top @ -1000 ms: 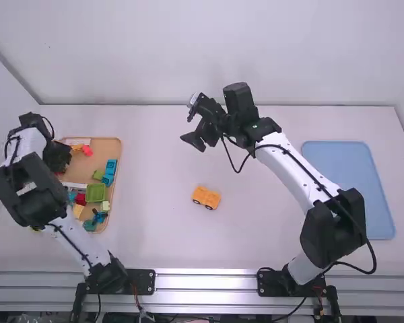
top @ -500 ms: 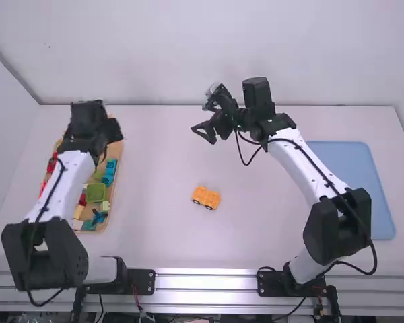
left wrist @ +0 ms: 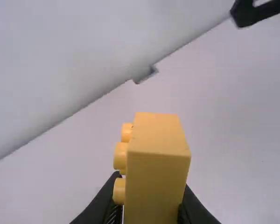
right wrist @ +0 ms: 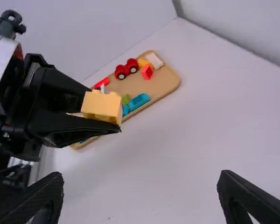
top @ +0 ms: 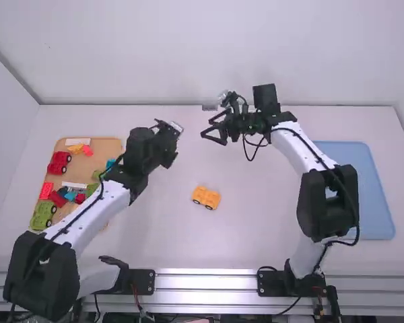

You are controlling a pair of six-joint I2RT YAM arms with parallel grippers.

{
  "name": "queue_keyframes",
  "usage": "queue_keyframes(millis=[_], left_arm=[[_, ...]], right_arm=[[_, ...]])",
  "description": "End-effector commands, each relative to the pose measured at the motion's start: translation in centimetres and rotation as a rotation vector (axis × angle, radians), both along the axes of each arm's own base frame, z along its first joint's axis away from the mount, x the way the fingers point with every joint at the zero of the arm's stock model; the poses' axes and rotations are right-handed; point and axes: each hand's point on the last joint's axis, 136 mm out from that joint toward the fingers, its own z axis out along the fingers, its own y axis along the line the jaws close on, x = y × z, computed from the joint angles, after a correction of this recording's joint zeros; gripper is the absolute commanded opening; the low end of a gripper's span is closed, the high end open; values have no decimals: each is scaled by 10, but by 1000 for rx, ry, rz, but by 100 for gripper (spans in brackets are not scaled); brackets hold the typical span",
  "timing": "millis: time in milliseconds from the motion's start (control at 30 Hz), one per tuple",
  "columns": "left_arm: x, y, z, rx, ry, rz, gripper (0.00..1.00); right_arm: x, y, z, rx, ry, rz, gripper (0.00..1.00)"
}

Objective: Assemble lego blocks to make yellow taxi

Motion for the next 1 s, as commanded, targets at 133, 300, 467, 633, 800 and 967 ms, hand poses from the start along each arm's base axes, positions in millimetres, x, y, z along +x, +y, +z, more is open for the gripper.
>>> queue_keyframes(millis=[133,300,467,633,800,967], left_arm=[[-6,-25,-11,27,-26,-112,2],[-2,-39,-20,26,-24,-142,2],[3,-49,-24,-24,-23,-134,2],[8,-51,-18,-127,-12,-91,2],[14,-56,-17,-223,-3,-58,2],[14,-64,-17,-248,-7,-70,2]], right_arm=[[-19,8,9,34,-2,87,80],[-26,20,1,41,-31,119,77],[-23,24,-8,61,-10,91,76],[-18,25,-16,84,-6,59,74],[-16,31,-18,114,-18,37,74],[-10,32,-19,119,-19,0,71]])
